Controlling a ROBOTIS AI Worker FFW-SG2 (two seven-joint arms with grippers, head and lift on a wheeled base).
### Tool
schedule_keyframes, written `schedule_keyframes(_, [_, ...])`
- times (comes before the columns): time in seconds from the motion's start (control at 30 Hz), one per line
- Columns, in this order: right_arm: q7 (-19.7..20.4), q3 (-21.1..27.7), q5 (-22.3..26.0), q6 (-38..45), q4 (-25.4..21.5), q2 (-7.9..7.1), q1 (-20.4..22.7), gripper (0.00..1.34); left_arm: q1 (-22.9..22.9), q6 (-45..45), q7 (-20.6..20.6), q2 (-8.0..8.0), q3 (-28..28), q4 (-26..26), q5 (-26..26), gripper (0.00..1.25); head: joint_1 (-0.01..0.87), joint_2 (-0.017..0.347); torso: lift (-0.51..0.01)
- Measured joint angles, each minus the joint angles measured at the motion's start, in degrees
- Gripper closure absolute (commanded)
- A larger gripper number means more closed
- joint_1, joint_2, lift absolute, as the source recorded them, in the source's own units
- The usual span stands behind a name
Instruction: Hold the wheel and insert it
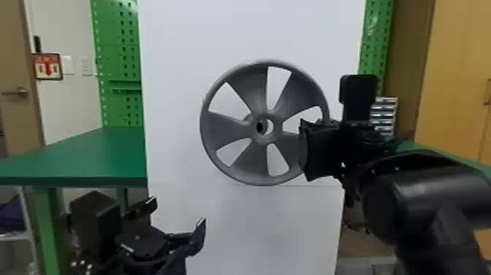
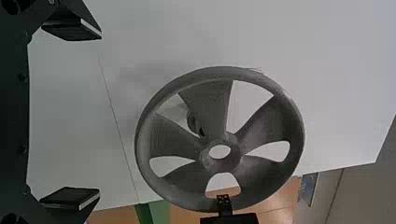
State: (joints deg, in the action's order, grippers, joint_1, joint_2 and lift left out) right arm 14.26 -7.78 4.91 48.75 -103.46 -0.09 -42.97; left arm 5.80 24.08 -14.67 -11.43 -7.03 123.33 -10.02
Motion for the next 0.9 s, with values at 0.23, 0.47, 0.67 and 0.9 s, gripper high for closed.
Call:
schedule_keyframes(0.23, [0.00, -0.35, 0.01, -0.68, 1.94, 0.00, -1.11, 1.17, 0.12, 0.00, 0.00, 0.00, -0.06, -0.11, 0.00, 0.10, 0.210, 0.009, -0.442])
schedule_keyframes(0.47, [0.00, -0.55, 0.03, -1.25, 3.88, 0.00, -2.14, 1.17, 0.19, 0.00, 0.00, 0.00, -0.15, -0.11, -0.01, 0.10, 0.210, 0.009, -0.442])
schedule_keyframes(0.67, [0.00, -0.65, 0.17, -1.50, 5.88, 0.00, -2.85, 1.17, 0.26, 0.00, 0.00, 0.00, -0.24, -0.13, -0.01, 0.10, 0.210, 0.009, -0.442])
schedule_keyframes(0.9, [-0.02, -0.95, 0.30, -2.02, 7.61, 0.00, -3.37, 1.17, 0.28, 0.00, 0.00, 0.00, -0.26, -0.20, -0.05, 0.10, 0.210, 0.009, -0.442])
